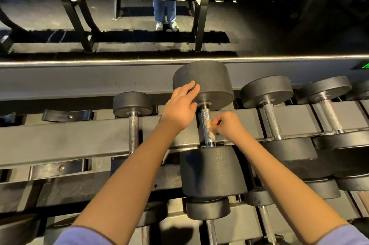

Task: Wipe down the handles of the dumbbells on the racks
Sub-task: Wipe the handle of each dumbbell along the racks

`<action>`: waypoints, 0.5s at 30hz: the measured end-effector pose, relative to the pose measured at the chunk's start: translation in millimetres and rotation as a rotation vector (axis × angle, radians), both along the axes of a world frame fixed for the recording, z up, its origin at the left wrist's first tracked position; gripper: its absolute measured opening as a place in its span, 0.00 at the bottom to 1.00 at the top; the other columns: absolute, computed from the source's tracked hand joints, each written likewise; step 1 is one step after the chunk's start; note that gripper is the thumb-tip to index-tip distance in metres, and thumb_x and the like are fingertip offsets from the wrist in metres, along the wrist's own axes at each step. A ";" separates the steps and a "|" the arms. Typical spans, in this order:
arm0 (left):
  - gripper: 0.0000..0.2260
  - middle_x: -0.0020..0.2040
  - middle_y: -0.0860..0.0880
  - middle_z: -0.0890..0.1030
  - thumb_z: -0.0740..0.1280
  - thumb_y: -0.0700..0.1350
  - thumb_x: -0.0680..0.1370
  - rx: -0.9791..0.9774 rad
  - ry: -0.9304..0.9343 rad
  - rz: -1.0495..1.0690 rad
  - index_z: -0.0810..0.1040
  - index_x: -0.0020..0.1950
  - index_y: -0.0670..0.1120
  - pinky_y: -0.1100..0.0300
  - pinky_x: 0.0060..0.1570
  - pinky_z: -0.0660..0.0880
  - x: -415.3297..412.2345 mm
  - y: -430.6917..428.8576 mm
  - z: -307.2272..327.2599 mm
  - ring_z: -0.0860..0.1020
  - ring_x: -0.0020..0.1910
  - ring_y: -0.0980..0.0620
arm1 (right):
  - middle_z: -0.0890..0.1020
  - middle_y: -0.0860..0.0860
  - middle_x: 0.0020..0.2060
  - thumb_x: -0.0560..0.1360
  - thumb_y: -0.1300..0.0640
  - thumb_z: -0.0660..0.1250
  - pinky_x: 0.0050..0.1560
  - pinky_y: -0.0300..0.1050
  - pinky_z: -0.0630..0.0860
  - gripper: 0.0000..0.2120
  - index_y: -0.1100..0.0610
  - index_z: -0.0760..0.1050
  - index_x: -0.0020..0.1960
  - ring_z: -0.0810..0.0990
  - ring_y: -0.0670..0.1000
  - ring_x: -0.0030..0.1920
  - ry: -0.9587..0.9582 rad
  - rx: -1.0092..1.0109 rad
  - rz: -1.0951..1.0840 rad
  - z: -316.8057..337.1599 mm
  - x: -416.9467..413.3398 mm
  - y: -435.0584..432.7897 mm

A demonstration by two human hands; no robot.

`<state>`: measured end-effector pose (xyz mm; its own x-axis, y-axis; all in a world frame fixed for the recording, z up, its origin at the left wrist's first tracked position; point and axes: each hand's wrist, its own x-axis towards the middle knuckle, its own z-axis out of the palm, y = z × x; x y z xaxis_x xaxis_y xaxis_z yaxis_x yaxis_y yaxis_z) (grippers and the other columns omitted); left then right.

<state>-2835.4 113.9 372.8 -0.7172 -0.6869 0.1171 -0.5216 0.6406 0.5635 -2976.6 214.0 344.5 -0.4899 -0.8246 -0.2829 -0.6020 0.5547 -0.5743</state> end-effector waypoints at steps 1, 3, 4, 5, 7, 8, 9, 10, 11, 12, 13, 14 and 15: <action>0.24 0.77 0.53 0.57 0.59 0.43 0.82 -0.001 0.000 0.001 0.57 0.77 0.50 0.55 0.69 0.61 0.0 0.0 -0.8 0.54 0.75 0.53 | 0.82 0.56 0.44 0.71 0.66 0.72 0.51 0.42 0.75 0.01 0.63 0.81 0.42 0.78 0.50 0.44 -0.011 0.073 0.016 1.0 0.9 4.7; 0.24 0.77 0.53 0.57 0.59 0.43 0.82 -0.009 0.003 0.002 0.57 0.77 0.50 0.55 0.69 0.61 -0.1 -0.2 -1.0 0.54 0.74 0.52 | 0.83 0.56 0.45 0.70 0.66 0.73 0.50 0.40 0.74 0.04 0.60 0.79 0.39 0.78 0.49 0.45 -0.034 0.141 0.019 1.6 0.5 7.0; 0.24 0.77 0.53 0.57 0.59 0.43 0.82 -0.013 0.004 0.003 0.57 0.77 0.50 0.55 0.69 0.62 0.0 0.3 -0.6 0.54 0.74 0.52 | 0.83 0.56 0.45 0.70 0.66 0.73 0.50 0.41 0.74 0.06 0.59 0.78 0.37 0.78 0.49 0.45 -0.040 0.139 0.010 2.4 0.5 5.8; 0.24 0.77 0.53 0.57 0.59 0.43 0.82 -0.016 0.001 0.003 0.57 0.77 0.50 0.54 0.69 0.62 0.2 1.2 -0.4 0.54 0.75 0.52 | 0.83 0.56 0.44 0.69 0.66 0.73 0.51 0.42 0.75 0.07 0.58 0.78 0.36 0.78 0.49 0.44 -0.037 0.110 -0.006 3.7 0.9 4.0; 0.25 0.77 0.53 0.56 0.59 0.43 0.82 -0.019 -0.016 0.001 0.56 0.78 0.50 0.54 0.69 0.62 0.8 2.8 0.8 0.53 0.75 0.53 | 0.82 0.55 0.41 0.69 0.66 0.74 0.51 0.43 0.76 0.03 0.61 0.80 0.38 0.78 0.49 0.43 -0.030 -0.014 -0.061 4.1 1.9 0.1; 0.25 0.78 0.53 0.55 0.59 0.43 0.82 -0.020 -0.029 0.001 0.55 0.78 0.50 0.54 0.69 0.62 0.7 4.3 2.2 0.52 0.75 0.53 | 0.80 0.53 0.38 0.70 0.66 0.74 0.50 0.43 0.76 0.02 0.63 0.81 0.40 0.77 0.48 0.42 -0.032 -0.078 -0.090 4.1 2.4 -0.5; 0.26 0.78 0.53 0.54 0.59 0.43 0.82 -0.024 -0.044 0.004 0.55 0.78 0.50 0.53 0.69 0.62 0.4 5.7 3.0 0.52 0.75 0.52 | 0.79 0.51 0.36 0.70 0.66 0.74 0.49 0.42 0.75 0.03 0.64 0.81 0.40 0.77 0.48 0.41 -0.042 -0.115 -0.108 4.2 2.7 -0.6; 0.26 0.78 0.53 0.54 0.59 0.43 0.82 -0.034 -0.060 0.008 0.54 0.78 0.50 0.53 0.70 0.62 0.4 7.4 4.2 0.52 0.76 0.52 | 0.78 0.50 0.34 0.70 0.66 0.74 0.49 0.41 0.75 0.02 0.65 0.81 0.40 0.77 0.48 0.41 -0.058 -0.124 -0.112 4.2 2.6 0.0; 0.26 0.78 0.53 0.54 0.60 0.44 0.81 -0.051 -0.073 0.010 0.54 0.78 0.50 0.53 0.70 0.61 0.8 8.7 4.0 0.52 0.76 0.52 | 0.79 0.50 0.34 0.70 0.65 0.73 0.50 0.42 0.76 0.02 0.64 0.81 0.41 0.77 0.48 0.41 -0.076 -0.109 -0.102 3.5 1.9 1.6; 0.26 0.78 0.52 0.56 0.60 0.44 0.81 -0.071 -0.073 0.012 0.56 0.78 0.49 0.53 0.71 0.60 2.2 10.6 3.2 0.54 0.75 0.51 | 0.80 0.51 0.36 0.71 0.65 0.73 0.51 0.42 0.76 0.02 0.64 0.82 0.42 0.77 0.47 0.42 -0.087 -0.083 -0.083 3.0 1.0 3.5; 0.24 0.76 0.50 0.59 0.61 0.44 0.81 -0.092 -0.048 0.015 0.59 0.77 0.48 0.52 0.70 0.61 4.8 13.2 0.0 0.57 0.74 0.50 | 0.82 0.53 0.39 0.71 0.65 0.72 0.50 0.42 0.76 0.02 0.64 0.82 0.43 0.78 0.47 0.42 -0.087 -0.055 -0.067 2.6 0.6 6.3; 0.21 0.73 0.49 0.65 0.62 0.43 0.80 -0.111 0.003 0.011 0.65 0.74 0.46 0.51 0.69 0.64 8.5 17.2 -4.9 0.62 0.71 0.49 | 0.82 0.54 0.41 0.72 0.65 0.72 0.49 0.40 0.75 0.03 0.63 0.83 0.45 0.77 0.47 0.42 -0.081 -0.039 -0.066 2.2 0.5 9.2; 0.17 0.68 0.47 0.71 0.62 0.42 0.79 -0.123 0.066 -0.004 0.72 0.69 0.45 0.48 0.64 0.68 12.1 21.8 -12.2 0.67 0.67 0.48 | 0.82 0.54 0.42 0.72 0.65 0.72 0.47 0.39 0.74 0.04 0.63 0.83 0.46 0.77 0.48 0.43 -0.074 -0.047 -0.077 1.9 0.6 12.2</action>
